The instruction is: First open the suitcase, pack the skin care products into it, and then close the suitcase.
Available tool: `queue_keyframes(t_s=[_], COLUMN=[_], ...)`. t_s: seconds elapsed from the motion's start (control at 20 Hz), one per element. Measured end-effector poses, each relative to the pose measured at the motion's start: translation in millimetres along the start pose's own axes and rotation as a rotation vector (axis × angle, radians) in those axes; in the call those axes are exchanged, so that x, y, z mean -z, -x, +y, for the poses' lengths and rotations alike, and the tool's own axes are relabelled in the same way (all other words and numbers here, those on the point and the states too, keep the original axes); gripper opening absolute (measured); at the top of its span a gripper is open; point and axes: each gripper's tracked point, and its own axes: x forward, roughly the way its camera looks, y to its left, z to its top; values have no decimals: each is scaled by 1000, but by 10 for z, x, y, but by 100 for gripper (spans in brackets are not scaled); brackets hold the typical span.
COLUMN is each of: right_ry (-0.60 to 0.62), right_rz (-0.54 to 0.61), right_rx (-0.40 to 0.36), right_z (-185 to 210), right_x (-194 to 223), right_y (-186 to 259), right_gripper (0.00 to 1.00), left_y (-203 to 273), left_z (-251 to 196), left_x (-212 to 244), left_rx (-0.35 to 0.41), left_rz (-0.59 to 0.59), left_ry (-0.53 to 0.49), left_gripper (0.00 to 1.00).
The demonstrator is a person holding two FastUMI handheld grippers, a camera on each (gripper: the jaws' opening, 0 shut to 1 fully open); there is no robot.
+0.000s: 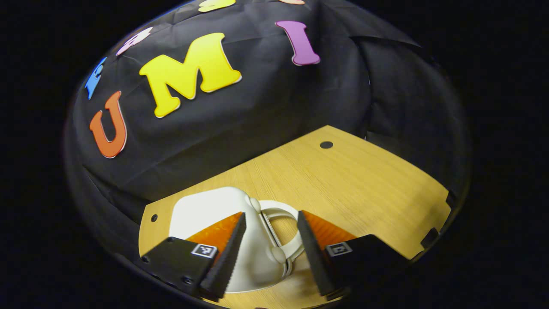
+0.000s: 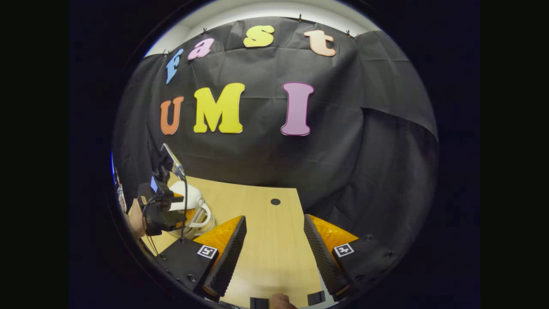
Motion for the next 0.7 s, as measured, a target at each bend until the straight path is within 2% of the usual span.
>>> queue_keyframes(t_s=[0.05, 0.25, 0.45, 0.55, 0.7], right_ry=[-3, 10, 18, 10, 11], right_rz=[-9, -74, -139, -169, -218], right_rx=[-2, -8, -37, -55, -61], right_z=[51, 317, 705, 910, 1157], right_x=[-54, -356, -704, -862, -1084], right_y=[4, -11, -25, -32, -27], right_gripper=[80, 80, 80, 80, 80], left_y=[88, 535, 906, 1096, 1429], left_z=[98, 673, 1068, 1123, 1157], left_x=[-107, -481, -793, -952, -1123], left_rx=[-26, -191, -219, -233, -251], left_rz=[-24, -118, -233, -263, -311], left_ry=[36, 175, 352, 372, 327], left_gripper=[98, 99, 99, 98, 98])
